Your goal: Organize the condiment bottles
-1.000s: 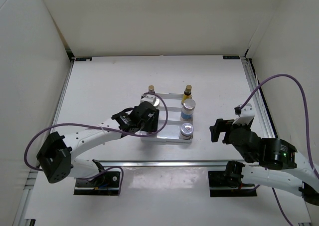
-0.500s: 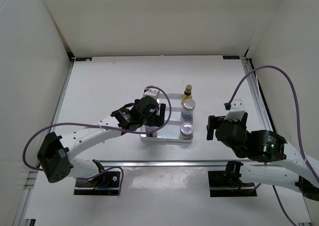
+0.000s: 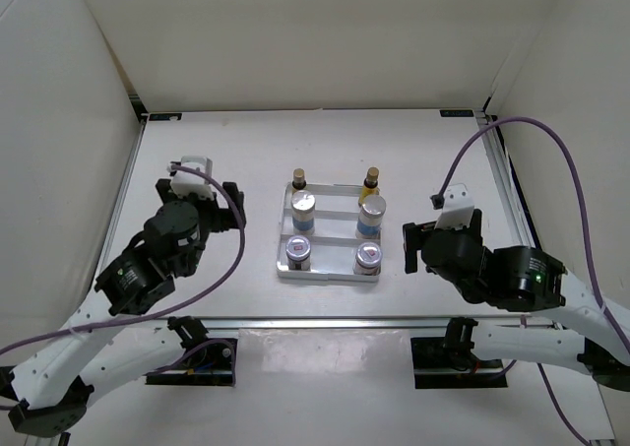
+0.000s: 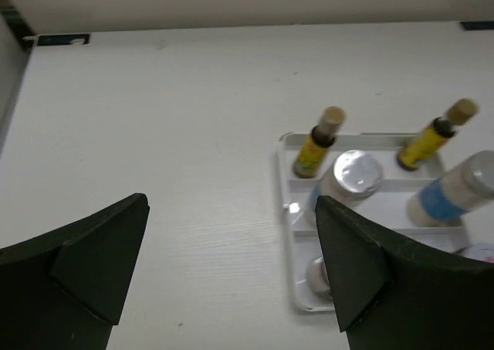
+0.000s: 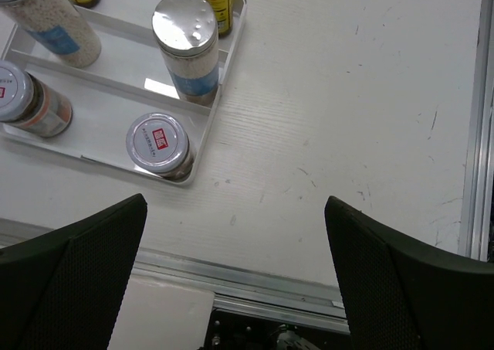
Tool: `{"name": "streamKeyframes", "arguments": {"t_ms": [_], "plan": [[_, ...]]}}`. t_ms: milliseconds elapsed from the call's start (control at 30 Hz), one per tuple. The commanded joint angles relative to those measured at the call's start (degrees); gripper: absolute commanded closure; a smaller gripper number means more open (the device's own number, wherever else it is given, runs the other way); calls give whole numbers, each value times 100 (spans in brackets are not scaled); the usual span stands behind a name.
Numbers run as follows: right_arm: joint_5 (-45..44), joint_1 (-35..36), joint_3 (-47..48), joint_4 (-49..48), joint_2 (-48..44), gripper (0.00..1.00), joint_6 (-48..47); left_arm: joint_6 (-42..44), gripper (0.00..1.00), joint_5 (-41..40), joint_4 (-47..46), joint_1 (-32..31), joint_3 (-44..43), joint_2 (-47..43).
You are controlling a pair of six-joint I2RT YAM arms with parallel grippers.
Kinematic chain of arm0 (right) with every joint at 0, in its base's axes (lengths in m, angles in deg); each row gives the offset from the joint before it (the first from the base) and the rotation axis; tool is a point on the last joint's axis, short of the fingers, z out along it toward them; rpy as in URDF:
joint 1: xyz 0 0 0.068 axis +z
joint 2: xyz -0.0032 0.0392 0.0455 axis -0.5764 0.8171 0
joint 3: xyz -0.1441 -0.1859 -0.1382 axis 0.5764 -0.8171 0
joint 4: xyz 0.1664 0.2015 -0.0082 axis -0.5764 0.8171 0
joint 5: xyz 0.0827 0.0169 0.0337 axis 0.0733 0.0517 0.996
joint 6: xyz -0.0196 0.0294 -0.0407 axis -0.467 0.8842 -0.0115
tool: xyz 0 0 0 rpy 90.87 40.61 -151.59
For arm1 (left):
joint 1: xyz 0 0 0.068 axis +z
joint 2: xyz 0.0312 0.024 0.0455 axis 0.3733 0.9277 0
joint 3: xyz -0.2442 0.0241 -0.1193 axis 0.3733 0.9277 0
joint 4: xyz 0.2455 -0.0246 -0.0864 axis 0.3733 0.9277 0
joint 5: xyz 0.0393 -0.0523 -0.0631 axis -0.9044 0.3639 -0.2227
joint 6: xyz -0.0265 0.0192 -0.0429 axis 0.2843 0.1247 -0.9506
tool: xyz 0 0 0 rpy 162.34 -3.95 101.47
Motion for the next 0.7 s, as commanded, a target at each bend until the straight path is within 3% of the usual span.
{"name": "streamKeyframes", "arguments": {"t_ms": [0,133,667], "plan": [[-39,30,78,-135,-162,1,-377,347,0,-546,533,212,464,-186],[-161,30,78,-135,-83,1,-430,92,0,-547,586,266,1062,-635],[50,30,-115,-644,550,1,-755,91,0,-617,586,266,957,-108]]}}
